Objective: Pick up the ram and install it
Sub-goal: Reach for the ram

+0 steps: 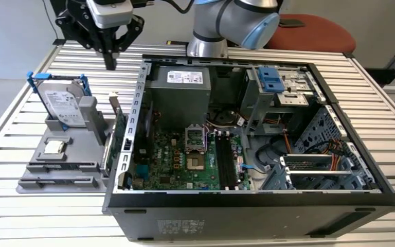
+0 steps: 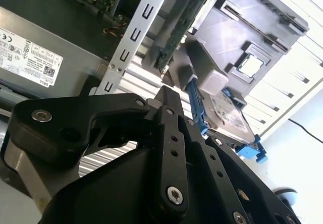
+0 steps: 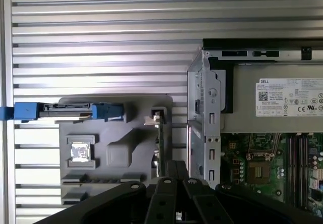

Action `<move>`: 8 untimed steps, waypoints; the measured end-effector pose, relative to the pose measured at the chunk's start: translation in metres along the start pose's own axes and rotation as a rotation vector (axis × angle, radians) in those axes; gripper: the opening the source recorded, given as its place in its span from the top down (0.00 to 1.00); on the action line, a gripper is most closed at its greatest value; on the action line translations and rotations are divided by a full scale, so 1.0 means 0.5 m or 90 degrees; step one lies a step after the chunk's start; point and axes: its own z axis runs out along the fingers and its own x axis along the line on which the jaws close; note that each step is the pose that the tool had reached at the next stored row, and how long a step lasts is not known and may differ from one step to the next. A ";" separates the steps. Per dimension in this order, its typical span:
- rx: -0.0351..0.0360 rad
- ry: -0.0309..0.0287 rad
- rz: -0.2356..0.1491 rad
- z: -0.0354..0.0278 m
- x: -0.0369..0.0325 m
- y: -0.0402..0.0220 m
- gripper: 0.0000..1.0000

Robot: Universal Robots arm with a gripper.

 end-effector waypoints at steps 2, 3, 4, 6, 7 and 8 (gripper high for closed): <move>0.0000 0.0000 -0.001 0.000 0.008 0.000 1.00; 0.0000 0.0000 -0.001 0.000 0.011 0.000 1.00; -0.0001 -0.0001 -0.001 0.000 0.015 0.000 1.00; 0.0000 -0.0024 -0.001 0.001 0.023 -0.001 1.00; -0.0001 -0.0042 -0.001 0.001 0.028 -0.001 1.00; -0.0001 -0.0048 -0.001 0.001 0.032 -0.001 1.00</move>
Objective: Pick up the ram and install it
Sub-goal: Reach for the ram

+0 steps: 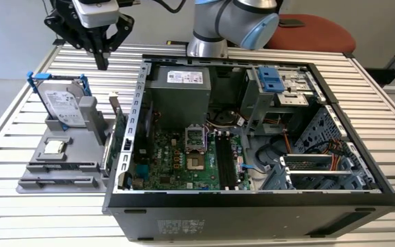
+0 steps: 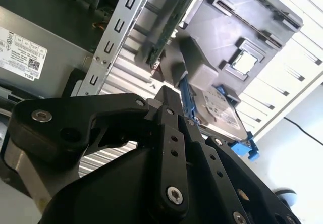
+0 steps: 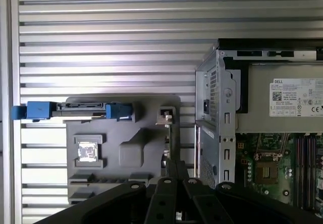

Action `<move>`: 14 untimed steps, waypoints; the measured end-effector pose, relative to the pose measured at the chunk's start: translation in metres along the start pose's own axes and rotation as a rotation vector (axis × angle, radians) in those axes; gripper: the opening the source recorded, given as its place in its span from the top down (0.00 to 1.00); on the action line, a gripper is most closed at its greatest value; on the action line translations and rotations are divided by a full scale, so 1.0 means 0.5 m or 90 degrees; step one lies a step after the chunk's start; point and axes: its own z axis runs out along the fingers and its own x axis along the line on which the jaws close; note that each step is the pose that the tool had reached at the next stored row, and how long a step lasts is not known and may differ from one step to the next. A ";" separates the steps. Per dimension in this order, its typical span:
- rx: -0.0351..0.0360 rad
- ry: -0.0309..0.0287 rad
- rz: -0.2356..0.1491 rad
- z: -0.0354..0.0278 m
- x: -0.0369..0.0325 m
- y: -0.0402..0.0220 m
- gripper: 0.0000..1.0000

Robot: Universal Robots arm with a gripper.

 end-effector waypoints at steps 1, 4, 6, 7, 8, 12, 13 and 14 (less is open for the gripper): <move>0.0000 -0.0001 0.000 0.000 0.003 0.000 1.00; 0.0001 -0.0001 0.000 0.000 0.013 0.000 1.00; 0.0000 -0.0001 0.000 0.001 0.020 -0.001 1.00; 0.0000 -0.0001 0.000 0.001 0.024 -0.001 1.00; 0.0000 -0.0001 0.000 0.001 0.028 -0.001 1.00; 0.0000 -0.0001 -0.001 0.001 0.042 -0.001 1.00; 0.0000 0.0000 -0.001 0.002 0.046 -0.001 1.00; 0.0000 -0.0001 -0.002 0.002 0.050 -0.001 1.00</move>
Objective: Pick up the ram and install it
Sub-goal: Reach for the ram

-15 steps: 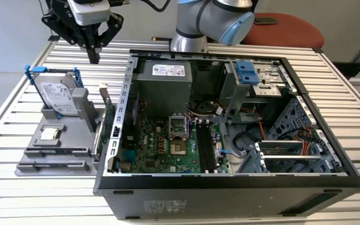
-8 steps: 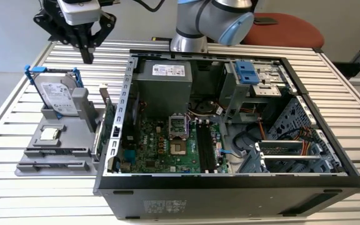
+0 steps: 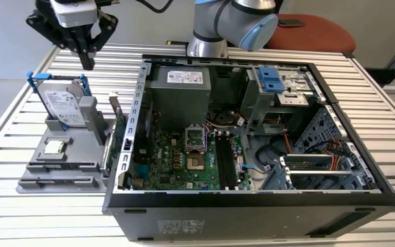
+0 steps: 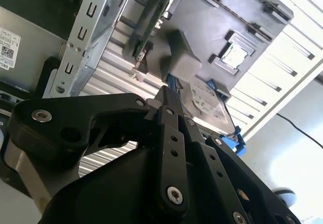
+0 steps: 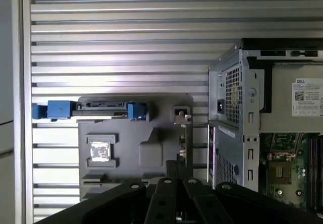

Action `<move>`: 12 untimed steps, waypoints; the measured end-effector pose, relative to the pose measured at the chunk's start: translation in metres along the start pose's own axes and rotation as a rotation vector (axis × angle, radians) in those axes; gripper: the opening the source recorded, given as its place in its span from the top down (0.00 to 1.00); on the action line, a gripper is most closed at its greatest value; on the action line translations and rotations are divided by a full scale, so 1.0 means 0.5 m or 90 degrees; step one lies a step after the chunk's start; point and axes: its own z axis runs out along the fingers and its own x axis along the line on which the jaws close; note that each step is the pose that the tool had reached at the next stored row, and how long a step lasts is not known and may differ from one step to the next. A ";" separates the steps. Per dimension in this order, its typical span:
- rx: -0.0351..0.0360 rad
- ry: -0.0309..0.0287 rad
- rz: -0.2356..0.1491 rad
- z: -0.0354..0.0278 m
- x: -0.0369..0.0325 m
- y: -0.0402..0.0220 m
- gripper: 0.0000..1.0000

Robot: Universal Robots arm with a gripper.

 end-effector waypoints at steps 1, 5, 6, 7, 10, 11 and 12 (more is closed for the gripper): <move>0.0000 0.0000 0.000 0.000 0.003 0.000 1.00; 0.0000 0.0000 -0.001 0.001 0.017 0.000 1.00; 0.0000 0.0000 -0.001 0.001 0.021 -0.001 1.00; 0.0000 0.0000 -0.001 0.001 0.024 -0.001 1.00; 0.0000 0.0001 -0.001 0.002 0.034 -0.001 1.00; 0.0000 0.0001 -0.001 0.002 0.037 -0.001 1.00; 0.0000 0.0001 -0.001 0.002 0.041 -0.001 1.00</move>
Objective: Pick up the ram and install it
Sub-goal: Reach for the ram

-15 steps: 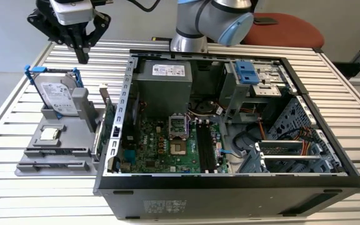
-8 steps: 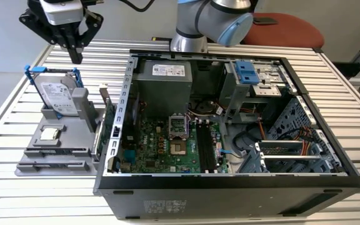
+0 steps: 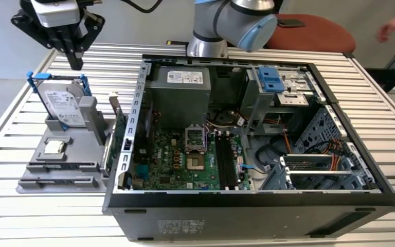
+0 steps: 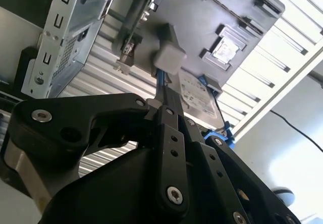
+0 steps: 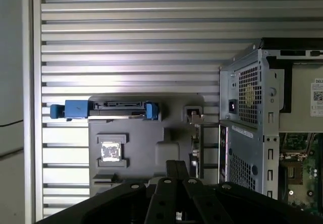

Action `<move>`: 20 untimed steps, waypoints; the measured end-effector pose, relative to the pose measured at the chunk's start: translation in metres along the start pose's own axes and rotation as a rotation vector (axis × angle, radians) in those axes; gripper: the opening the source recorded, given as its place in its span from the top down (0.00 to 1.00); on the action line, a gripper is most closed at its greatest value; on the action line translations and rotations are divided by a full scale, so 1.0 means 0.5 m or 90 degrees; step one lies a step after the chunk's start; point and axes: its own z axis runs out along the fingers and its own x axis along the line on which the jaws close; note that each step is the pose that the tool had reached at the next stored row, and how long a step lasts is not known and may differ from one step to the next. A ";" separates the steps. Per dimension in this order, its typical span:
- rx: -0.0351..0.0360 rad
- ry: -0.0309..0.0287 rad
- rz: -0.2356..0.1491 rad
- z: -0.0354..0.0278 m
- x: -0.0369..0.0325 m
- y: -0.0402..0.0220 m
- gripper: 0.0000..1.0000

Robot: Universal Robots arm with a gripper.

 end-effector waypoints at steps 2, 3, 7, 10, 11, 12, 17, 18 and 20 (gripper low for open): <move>0.0000 0.0000 0.000 0.000 0.007 0.000 1.00; 0.0000 0.0000 0.000 0.000 0.010 0.000 1.00; 0.0000 0.0000 0.000 0.001 0.026 -0.001 1.00; 0.0000 -0.0001 0.000 0.002 0.039 -0.001 1.00; 0.0000 0.0000 0.000 0.002 0.043 -0.001 1.00; 0.0000 0.0000 0.000 0.002 0.048 -0.001 1.00; 0.0000 0.0000 -0.001 0.003 0.071 -0.002 1.00; 0.0000 0.0000 -0.001 0.003 0.075 -0.002 1.00; 0.0000 0.0000 -0.001 0.004 0.084 -0.002 1.00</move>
